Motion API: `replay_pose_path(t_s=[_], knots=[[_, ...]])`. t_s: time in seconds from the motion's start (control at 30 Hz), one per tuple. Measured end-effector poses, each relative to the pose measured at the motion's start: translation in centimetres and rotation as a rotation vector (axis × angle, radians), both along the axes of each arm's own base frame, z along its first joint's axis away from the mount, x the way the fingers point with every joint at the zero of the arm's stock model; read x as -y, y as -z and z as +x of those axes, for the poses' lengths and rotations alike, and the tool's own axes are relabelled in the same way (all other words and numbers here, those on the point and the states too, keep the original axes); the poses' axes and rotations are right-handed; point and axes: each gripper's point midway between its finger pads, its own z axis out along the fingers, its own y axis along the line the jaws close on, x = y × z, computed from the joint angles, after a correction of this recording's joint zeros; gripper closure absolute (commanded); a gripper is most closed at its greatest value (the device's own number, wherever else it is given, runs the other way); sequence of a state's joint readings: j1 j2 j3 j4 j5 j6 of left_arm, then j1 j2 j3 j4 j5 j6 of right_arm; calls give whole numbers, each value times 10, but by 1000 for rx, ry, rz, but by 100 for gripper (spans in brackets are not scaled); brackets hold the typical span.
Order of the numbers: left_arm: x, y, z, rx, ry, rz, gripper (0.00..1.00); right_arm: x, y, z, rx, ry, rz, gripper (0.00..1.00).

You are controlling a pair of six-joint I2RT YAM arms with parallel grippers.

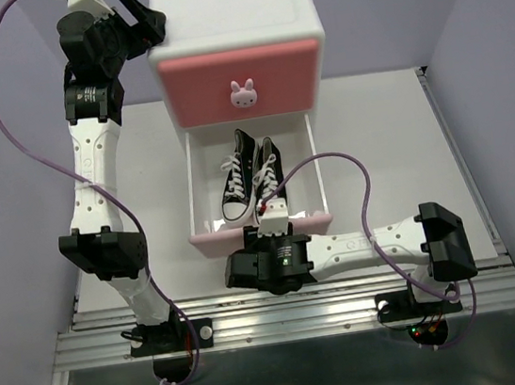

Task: Place and organize the shoes in the shoe cabinet

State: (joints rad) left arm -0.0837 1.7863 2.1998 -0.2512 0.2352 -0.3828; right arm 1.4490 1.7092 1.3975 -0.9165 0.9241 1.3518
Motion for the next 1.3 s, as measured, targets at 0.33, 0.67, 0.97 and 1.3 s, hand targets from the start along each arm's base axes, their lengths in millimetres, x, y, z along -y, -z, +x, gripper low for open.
replay_pose_path(t_s=[0.33, 0.67, 0.97, 1.3], knots=[[0, 0, 0, 1, -2, -1, 4, -4, -29, 18, 51, -113, -87, 83], [2, 1, -3, 3, 7, -1, 4, 19, -71, 151, 166, 5, 7, 81], [4, -2, -3, 11, 6, -10, 4, 7, -58, 260, 315, 0, -11, 56], [8, 2, -15, -23, 1, -16, 1, -16, -62, 260, 355, -56, -43, 0]])
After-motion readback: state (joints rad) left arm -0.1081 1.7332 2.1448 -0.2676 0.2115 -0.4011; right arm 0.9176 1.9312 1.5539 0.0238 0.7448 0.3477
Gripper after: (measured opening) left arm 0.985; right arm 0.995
